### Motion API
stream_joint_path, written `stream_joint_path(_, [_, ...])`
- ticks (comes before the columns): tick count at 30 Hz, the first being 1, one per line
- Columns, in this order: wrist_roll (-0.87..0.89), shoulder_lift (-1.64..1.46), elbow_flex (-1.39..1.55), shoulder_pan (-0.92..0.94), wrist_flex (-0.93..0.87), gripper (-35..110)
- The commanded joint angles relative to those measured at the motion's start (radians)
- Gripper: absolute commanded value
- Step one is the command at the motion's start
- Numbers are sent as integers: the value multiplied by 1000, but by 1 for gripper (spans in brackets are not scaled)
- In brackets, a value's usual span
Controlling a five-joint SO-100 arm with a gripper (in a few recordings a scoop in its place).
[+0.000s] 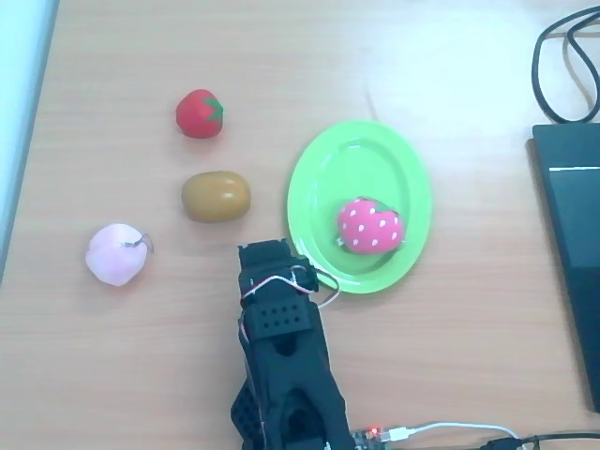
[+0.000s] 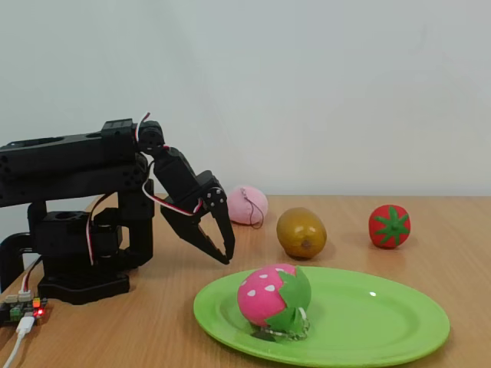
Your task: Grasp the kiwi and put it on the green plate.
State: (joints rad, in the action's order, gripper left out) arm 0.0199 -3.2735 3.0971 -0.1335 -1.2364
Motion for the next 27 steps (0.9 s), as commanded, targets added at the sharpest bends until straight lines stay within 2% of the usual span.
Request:
stream_joint_path(1, [9, -25, 5, -8, -5, -8])
stream_joint_path(27, [52, -29, -77, -67, 2, -8])
